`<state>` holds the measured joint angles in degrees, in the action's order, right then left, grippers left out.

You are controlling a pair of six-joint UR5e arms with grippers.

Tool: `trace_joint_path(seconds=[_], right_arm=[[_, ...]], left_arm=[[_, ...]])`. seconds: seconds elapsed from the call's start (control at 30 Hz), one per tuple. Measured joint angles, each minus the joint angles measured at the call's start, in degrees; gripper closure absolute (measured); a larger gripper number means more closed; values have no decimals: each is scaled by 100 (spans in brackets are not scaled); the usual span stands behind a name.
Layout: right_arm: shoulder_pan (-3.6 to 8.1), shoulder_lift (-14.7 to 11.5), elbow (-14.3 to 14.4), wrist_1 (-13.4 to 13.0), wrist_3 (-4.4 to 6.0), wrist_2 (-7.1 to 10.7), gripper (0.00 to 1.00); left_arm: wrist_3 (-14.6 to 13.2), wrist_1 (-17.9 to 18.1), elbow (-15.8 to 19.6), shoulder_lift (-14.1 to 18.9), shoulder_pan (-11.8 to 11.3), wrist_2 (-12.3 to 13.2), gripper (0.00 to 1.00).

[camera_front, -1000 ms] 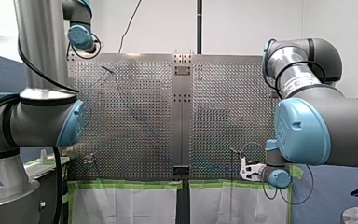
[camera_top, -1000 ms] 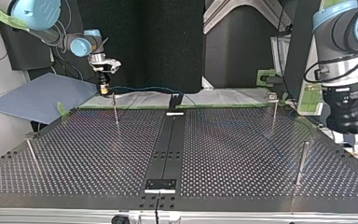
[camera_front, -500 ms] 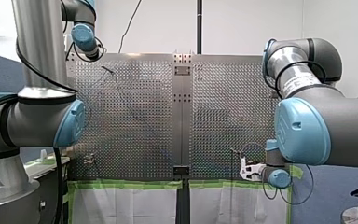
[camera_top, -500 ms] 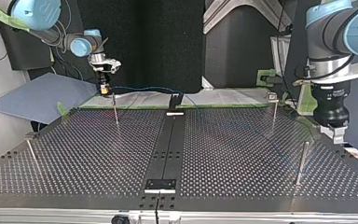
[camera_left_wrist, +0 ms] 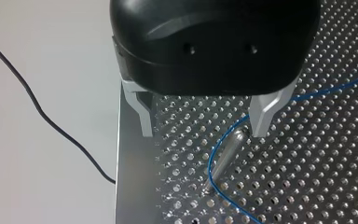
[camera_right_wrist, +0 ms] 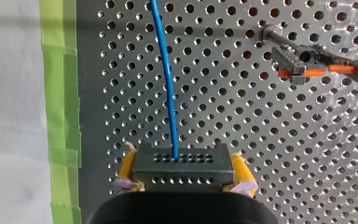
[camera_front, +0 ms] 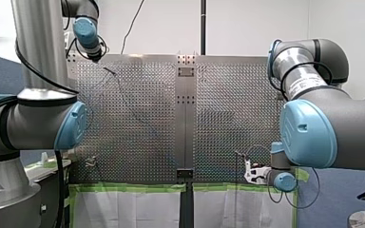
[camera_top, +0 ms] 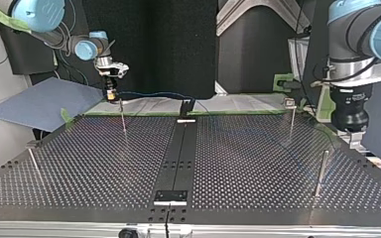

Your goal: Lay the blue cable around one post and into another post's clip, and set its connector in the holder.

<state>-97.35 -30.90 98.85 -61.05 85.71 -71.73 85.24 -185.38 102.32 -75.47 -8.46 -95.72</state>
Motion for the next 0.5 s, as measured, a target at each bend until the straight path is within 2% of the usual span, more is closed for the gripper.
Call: trace_joint_path(seconds=[0.5], right_arm=[[1, -1, -1, -17, 24, 0, 100]], left_arm=[[-16, -704, -39, 6, 34, 175, 0]])
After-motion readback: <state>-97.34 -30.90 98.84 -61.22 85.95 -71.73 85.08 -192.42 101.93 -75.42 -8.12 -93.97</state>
